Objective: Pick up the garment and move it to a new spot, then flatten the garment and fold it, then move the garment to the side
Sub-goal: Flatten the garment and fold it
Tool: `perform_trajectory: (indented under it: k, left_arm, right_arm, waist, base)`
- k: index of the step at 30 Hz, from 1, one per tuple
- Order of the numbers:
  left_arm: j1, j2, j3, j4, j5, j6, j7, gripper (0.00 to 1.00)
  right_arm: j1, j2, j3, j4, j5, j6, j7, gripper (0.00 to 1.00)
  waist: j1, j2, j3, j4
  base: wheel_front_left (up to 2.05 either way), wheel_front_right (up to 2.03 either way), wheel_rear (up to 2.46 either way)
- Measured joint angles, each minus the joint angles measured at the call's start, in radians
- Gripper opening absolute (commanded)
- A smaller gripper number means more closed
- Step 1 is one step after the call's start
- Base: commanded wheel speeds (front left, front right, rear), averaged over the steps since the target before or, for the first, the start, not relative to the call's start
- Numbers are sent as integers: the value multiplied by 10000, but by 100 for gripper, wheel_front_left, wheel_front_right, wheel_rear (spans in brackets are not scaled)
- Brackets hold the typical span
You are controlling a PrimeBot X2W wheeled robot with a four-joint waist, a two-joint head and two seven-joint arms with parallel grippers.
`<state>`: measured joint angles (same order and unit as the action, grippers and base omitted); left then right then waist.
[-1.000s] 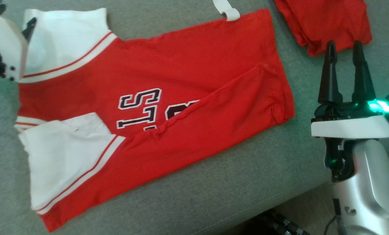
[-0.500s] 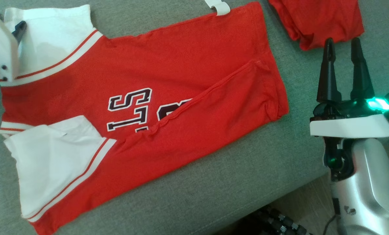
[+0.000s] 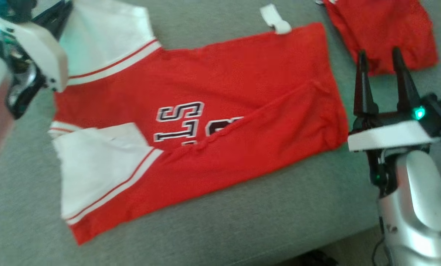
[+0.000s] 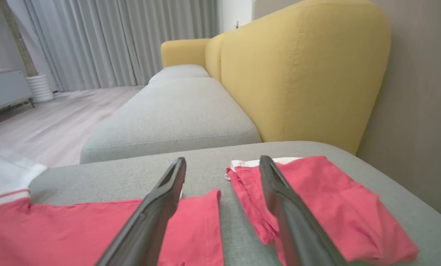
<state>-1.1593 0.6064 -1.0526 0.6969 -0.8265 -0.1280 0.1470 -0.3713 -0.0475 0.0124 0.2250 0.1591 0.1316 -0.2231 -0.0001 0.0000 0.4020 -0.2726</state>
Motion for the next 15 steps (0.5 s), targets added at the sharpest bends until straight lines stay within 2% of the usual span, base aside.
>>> perform_trajectory:
  k: [4, 7, 10, 15]
  left_arm:
    - [9, -330, -6, -240, 309, 263, -953, 0]
    - [105, -460, -21, -750, 443, 510, -1363, 0]
    - [375, -506, -119, -1388, 587, 727, -1557, 0]
    - [848, -502, -282, -2529, 631, 1087, -1586, 0]
  right_arm:
    - [-527, -4, -174, 347, -894, 0, 970, 100]
    - [-952, -105, -313, 849, -1139, 0, 1814, 100]
    - [-1449, -449, -633, 1684, -1208, 0, 2683, 100]
    - [-2452, -1214, -836, 3214, -1478, 0, 3501, 100]
  waist:
    - [0, 0, -307, 657]
    - [0, 0, -503, 1183]
    - [0, 0, -647, 1693]
    - [0, 0, -718, 2438]
  base:
    - [0, 0, 0]
    - [0, 0, 0]
    - [0, 0, 0]
    - [0, 0, 0]
